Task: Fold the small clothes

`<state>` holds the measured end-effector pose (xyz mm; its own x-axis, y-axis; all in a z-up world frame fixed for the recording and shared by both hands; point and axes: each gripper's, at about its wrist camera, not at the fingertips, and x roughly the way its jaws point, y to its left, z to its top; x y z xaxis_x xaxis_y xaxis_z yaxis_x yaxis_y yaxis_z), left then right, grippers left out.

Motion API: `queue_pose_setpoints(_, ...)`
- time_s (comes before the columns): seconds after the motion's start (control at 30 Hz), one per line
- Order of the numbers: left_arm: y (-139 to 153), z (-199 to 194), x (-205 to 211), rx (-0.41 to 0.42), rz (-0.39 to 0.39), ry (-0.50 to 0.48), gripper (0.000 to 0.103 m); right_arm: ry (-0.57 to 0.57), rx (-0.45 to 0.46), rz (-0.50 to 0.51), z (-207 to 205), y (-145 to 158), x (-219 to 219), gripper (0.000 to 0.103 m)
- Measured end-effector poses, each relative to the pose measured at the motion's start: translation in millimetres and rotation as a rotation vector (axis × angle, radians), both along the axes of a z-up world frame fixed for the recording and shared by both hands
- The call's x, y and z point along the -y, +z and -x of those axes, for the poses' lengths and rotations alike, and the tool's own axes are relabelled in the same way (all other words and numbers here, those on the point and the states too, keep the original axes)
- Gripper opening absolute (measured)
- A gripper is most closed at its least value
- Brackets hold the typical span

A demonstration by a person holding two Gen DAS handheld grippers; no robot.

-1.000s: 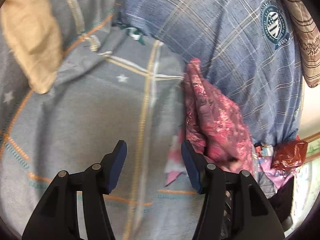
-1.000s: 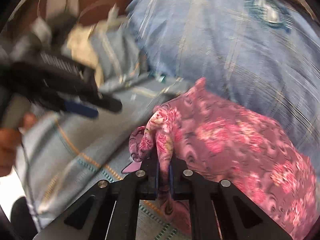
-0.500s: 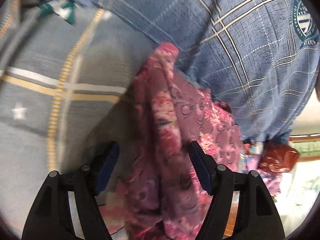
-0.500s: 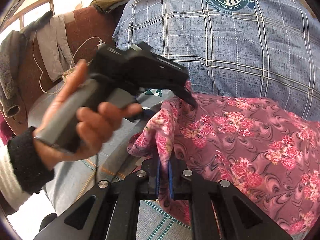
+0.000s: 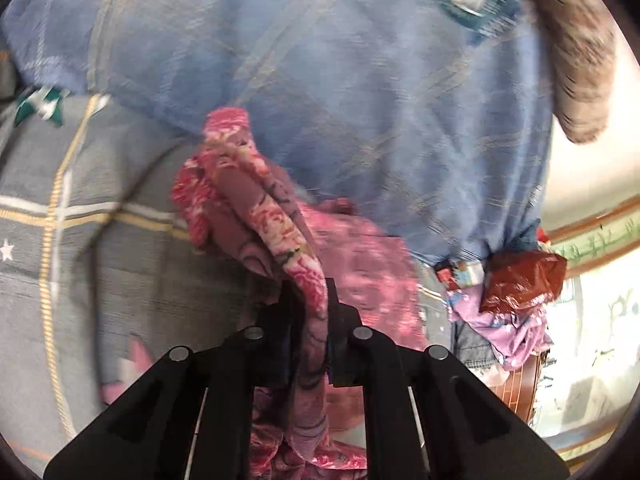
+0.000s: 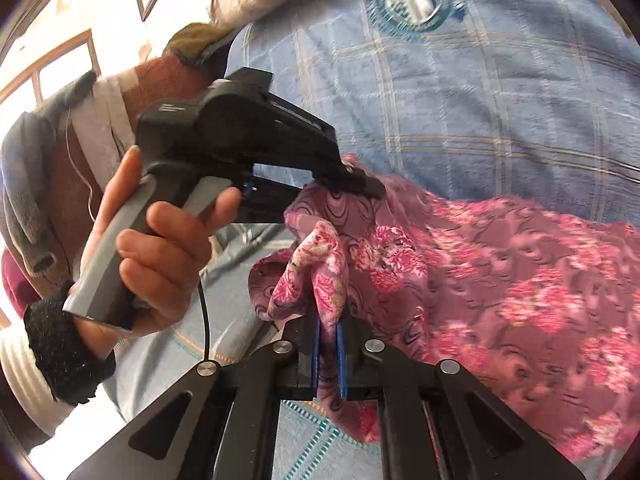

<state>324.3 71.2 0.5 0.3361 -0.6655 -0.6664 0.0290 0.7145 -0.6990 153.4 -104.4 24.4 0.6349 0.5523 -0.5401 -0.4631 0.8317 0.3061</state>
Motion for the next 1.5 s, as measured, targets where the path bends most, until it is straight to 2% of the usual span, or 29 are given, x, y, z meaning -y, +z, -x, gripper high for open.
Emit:
queue_pose_setpoints(0.17, 35.9, 7.0, 66.3, 0.066, -0.041, -0.063, 0.009, -0.076, 0.006, -0.096, 20.5, 19.3, 56.9, 0.006)
queue_pose_setpoints(0.27, 41.5, 7.9, 109.9, 0.069, -0.069, -0.103, 0.009, -0.125, -0.013, -0.149, 30.3, 22.0, 96.4, 0.006)
queue_pose_setpoints(0.43, 21.9, 2.5, 179.8, 0.009, -0.144, -0.154, 0.009, -0.207, -0.066, -0.202, 38.8, 7.1, 161.6, 0.006)
queue_pose_setpoints(0.53, -0.2, 0.1, 216.4, -0.044, -0.224, -0.172, 0.010, -0.242, -0.113, -0.229, 37.4, -12.2, 185.4, 0.006)
queue_pose_setpoints(0.57, -9.2, 0.2, 227.6, -0.057, -0.274, -0.174, 0.011, -0.249, -0.131, -0.246, 36.2, -20.6, 191.9, 0.006)
queue_pose_setpoints(0.67, -25.2, -1.0, 247.2, -0.077, -0.363, -0.165, 0.017, -0.293, -0.217, -0.295, 29.4, -50.6, 210.3, 0.011)
queue_pose_setpoints(0.7, -29.2, -1.6, 251.0, -0.086, -0.388, -0.160, 0.020, -0.301, -0.274, -0.314, 23.7, -61.3, 215.7, 0.013)
queue_pose_setpoints(0.73, -31.9, -2.0, 253.4, -0.100, -0.400, -0.160, 0.021, -0.316, -0.315, -0.325, 20.5, -67.8, 219.9, 0.021)
queue_pose_setpoints(0.77, -32.9, -1.5, 253.6, -0.108, -0.405, -0.165, 0.024, -0.324, -0.342, -0.330, 18.4, -71.1, 222.6, 0.024)
queue_pose_setpoints(0.9, -10.7, 2.3, 258.9, -0.104, -0.440, -0.202, 0.029, -0.319, -0.410, -0.429, 20.1, -73.0, 242.5, 0.030)
queue_pose_setpoints(0.93, -1.7, 2.8, 255.9, -0.090, -0.437, -0.206, 0.032, -0.323, -0.406, -0.453, 21.7, -70.1, 249.3, 0.033)
queue_pose_setpoints(0.97, 9.6, 2.5, 251.9, -0.067, -0.435, -0.203, 0.043, -0.327, -0.389, -0.485, 26.1, -66.4, 257.1, 0.035)
queue_pose_setpoints(1.0, 22.2, 2.7, 247.9, -0.039, -0.449, -0.190, 0.063, -0.331, -0.357, -0.533, 30.7, -60.9, 266.8, 0.045)
queue_pose_setpoints(1.03, 27.7, 0.8, 242.2, -0.028, -0.463, -0.178, 0.071, -0.342, -0.310, -0.579, 34.8, -55.2, 277.2, 0.058)
queue_pose_setpoints(1.1, 36.3, -1.9, 237.2, -0.007, -0.511, -0.150, 0.074, -0.376, -0.260, -0.586, 36.8, -47.6, 284.0, 0.073)
queue_pose_setpoints(1.17, 31.0, -6.0, 236.3, -0.035, -0.559, -0.172, 0.074, -0.369, -0.236, -0.566, 30.3, -45.3, 283.8, 0.073)
queue_pose_setpoints(1.27, 14.0, -6.6, 251.7, -0.085, -0.618, -0.226, 0.074, -0.315, -0.267, -0.557, 19.1, -53.4, 271.4, 0.073)
queue_pose_setpoints(1.33, 5.2, -5.8, 266.3, -0.089, -0.656, -0.261, 0.074, -0.279, -0.266, -0.533, 11.0, -55.7, 257.0, 0.073)
queue_pose_setpoints(1.43, -5.5, -8.2, 290.3, -0.095, -0.662, -0.316, 0.074, -0.193, -0.271, -0.518, 0.0, -55.2, 233.6, 0.073)
queue_pose_setpoints(1.5, -14.3, -11.2, 307.2, -0.098, -0.715, -0.367, 0.074, -0.173, -0.263, -0.479, 0.5, -54.1, 221.7, 0.075)
